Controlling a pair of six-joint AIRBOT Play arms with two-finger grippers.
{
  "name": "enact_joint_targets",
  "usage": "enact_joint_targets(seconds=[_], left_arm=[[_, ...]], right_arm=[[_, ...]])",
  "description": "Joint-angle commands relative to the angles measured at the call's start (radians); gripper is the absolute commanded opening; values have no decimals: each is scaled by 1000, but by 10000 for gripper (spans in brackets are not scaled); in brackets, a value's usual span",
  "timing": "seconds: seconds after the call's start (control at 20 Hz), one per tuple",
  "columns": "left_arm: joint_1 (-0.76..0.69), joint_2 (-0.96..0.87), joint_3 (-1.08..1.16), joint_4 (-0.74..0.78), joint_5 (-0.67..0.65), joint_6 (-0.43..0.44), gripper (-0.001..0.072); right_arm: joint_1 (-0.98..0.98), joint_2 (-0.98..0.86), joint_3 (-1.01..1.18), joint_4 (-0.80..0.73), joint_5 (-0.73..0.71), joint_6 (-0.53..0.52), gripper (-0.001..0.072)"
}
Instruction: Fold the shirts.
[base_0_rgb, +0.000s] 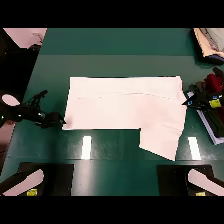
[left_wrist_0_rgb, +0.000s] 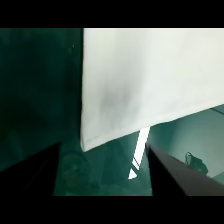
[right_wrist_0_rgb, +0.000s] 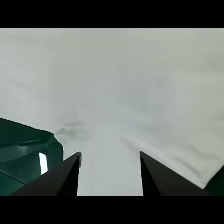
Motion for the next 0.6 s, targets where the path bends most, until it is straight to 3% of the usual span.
enact_joint_targets(seconds=[0.0,0.35,0.45,0.5,0.55], left_arm=[[1,19,-77,-53,68,2,603],[-2,19,-143,-154,149,2,583],[-2,19,-143,-183,156,3,224],[-2,19,-142,-193,162,3,96],[-2,19,-141,-202,167,4,29]], right_arm=[[-6,48,-30,33,-3,-11,430],[-6,101,-30,32,-2,-11,430],[-6,113,-30,19,-2,-11,430],[-7,121,-30,0,-2,-11,430],[-7,130,-30,-42,-1,-7,430]])
